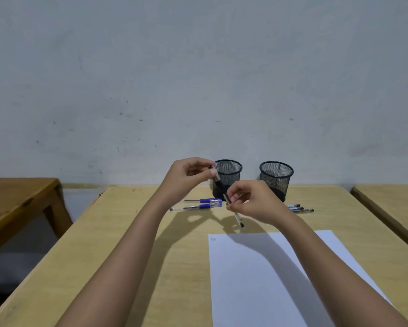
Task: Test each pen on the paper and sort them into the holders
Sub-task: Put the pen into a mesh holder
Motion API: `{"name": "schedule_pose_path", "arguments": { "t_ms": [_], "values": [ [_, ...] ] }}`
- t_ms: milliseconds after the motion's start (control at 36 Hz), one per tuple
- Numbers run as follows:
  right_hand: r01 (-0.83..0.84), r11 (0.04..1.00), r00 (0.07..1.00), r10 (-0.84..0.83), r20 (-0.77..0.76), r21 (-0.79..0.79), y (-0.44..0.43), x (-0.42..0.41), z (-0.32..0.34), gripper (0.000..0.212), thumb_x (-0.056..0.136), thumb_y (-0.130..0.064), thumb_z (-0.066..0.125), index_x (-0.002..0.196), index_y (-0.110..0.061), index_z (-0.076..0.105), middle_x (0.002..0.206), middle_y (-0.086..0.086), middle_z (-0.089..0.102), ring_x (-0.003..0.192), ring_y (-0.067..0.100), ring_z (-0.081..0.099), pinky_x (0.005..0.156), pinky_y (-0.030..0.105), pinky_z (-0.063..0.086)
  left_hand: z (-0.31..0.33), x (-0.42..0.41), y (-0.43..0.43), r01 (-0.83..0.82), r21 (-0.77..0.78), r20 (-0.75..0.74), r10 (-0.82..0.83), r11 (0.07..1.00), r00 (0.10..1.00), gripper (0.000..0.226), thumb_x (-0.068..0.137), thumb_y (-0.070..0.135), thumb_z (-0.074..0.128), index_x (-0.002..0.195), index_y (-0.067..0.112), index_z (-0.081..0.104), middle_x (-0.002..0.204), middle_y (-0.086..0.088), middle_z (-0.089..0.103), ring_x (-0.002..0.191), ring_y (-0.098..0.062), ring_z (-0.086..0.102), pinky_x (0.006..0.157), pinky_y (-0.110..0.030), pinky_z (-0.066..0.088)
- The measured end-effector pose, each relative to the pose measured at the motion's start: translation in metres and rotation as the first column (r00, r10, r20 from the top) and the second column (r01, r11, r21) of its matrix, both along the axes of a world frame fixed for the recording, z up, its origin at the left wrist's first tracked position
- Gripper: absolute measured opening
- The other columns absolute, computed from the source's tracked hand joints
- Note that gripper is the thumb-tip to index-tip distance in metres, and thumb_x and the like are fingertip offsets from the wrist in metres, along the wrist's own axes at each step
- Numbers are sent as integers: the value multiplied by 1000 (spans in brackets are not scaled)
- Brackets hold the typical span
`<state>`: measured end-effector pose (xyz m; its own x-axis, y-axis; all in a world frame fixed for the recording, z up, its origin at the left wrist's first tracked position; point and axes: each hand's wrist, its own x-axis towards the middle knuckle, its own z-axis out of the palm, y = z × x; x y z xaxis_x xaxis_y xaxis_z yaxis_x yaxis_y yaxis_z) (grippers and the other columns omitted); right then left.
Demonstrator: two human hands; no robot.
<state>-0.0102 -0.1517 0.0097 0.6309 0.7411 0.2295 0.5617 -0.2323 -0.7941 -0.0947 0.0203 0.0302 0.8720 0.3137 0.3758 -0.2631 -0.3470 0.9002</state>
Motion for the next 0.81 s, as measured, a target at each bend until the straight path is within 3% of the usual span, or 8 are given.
{"name": "schedule_pose_path", "arguments": {
  "t_ms": [111,194,278,389,472,583,722,806],
  "values": [
    [155,978,988,-152,-30,139,4,27,3,25,71,0,71,69,-19,56,69,1,60,56,12,52,57,15,43,-7,33,8,-67,27,-24,68,997,997,29,81,23,71,108,13,67,99,-1,72,95,-9,66,87,-22,49],
    [269,919,963,-258,-78,287,9,50,7,27,73,-1,71,74,-21,54,77,1,68,68,15,65,70,28,51,-23,60,17,-123,118,-126,138,985,982,55,78,29,74,126,9,55,123,-3,61,112,-10,58,96,-22,44],
    [328,850,944,-309,-114,413,16,65,13,27,76,-2,69,76,-22,50,81,5,69,80,16,69,78,33,53,-39,80,23,-111,207,-232,159,972,960,82,74,37,76,140,8,37,143,-4,43,128,-14,45,107,-28,37],
    [393,814,917,-379,-122,427,33,86,6,19,82,-10,64,78,-24,51,84,6,68,81,16,68,83,40,54,-54,102,28,-99,257,-299,176,961,938,95,71,46,75,144,12,27,149,-3,31,135,-15,35,112,-37,32],
    [402,848,915,-382,-129,346,46,98,-3,9,87,-16,59,80,-21,54,83,6,69,83,19,68,82,40,54,-63,111,30,-97,252,-288,170,963,943,88,71,46,75,140,13,33,143,-4,37,132,-17,38,111,-38,33],
    [392,890,915,-404,4,231,56,104,-11,8,85,-18,63,85,-10,64,81,1,67,75,11,62,61,12,43,-68,114,27,-62,218,-237,114,974,965,50,74,38,75,113,37,43,122,6,50,114,-8,49,99,-24,39],
    [383,912,916,-395,65,149,64,109,-20,8,82,-17,67,85,-11,68,78,2,66,73,13,59,68,22,41,-66,113,24,-49,167,-170,77,985,982,42,77,28,74,97,45,42,103,26,49,96,10,51,77,-4,40],
    [379,914,916,-392,78,141,66,111,-23,7,81,-16,67,85,-11,70,71,-1,62,65,7,55,57,10,39,-68,113,24,-35,134,-146,55,990,988,43,78,21,74,94,45,43,100,26,51,87,25,51,71,2,40]
  ]
}}
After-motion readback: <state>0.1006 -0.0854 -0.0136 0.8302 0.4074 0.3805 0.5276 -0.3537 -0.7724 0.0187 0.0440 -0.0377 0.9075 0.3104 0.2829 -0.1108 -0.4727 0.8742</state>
